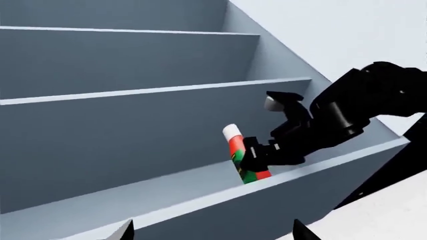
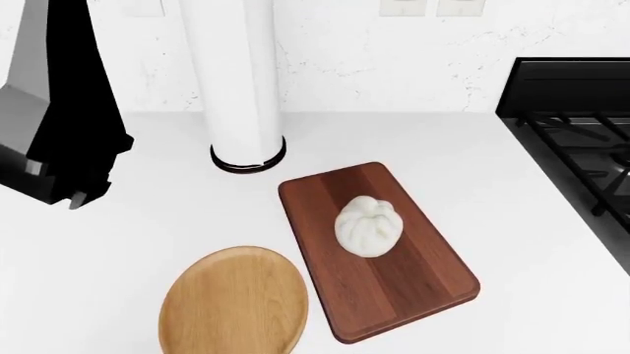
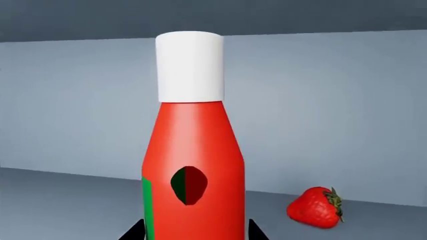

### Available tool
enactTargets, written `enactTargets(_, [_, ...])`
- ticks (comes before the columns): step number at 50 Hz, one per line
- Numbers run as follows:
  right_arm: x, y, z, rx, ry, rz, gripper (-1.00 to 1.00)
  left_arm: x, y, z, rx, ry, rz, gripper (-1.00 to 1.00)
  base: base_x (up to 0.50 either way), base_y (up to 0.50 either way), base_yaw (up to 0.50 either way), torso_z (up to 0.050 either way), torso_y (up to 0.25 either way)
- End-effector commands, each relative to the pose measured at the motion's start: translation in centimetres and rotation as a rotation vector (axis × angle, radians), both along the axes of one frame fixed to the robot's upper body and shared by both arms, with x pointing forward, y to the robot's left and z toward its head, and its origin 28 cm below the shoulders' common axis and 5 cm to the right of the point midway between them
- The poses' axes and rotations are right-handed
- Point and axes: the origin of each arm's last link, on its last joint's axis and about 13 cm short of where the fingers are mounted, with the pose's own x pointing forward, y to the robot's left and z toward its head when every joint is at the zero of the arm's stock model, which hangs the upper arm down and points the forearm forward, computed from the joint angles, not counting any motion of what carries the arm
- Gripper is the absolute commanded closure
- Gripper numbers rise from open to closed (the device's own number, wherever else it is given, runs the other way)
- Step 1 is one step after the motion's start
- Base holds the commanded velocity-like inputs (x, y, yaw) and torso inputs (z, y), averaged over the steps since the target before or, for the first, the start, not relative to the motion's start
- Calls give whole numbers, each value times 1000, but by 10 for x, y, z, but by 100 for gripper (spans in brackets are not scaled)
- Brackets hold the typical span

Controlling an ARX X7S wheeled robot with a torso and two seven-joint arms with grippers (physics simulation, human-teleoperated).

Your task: Pick the dumpling from the plate and place it on the cutting board. Then pick the condiment bottle from the cabinet and place it next to the cutting board.

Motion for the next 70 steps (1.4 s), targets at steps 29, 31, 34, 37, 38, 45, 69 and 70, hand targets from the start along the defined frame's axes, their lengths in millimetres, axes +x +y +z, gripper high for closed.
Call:
enactTargets(29, [-100,-25,40,14,-311,57,100,2,-18,-109,-59,542,-24,-100,-4,0,1,0,0])
enactTargets(31, [-108,-28,38,20,-320,61,100,2,-18,-108,-63,543,-19,-100,-5,0,3,0,0])
enactTargets(34, [-122,-32,35,20,-338,70,100,3,-18,-108,-64,544,-14,-100,-3,0,3,0,0])
enactTargets(37, [-135,-33,34,17,-356,85,100,3,-18,-108,-64,547,-9,-100,0,3,2,0,0])
enactTargets(38, [-138,-33,33,15,-360,88,100,3,-18,-108,-64,547,-8,-100,0,0,3,0,0])
enactTargets(45, [-159,-35,25,15,-369,115,100,4,-18,-107,-71,549,-2,-100,-4,3,3,0,0])
enactTargets(69, [-226,-40,-74,-130,-361,109,100,-7,-13,-106,-96,548,36,-100,0,4,3,0,0])
enactTargets(70, [-228,-40,-77,-135,-363,108,100,-8,-13,-106,-95,550,38,-100,0,6,4,0,0])
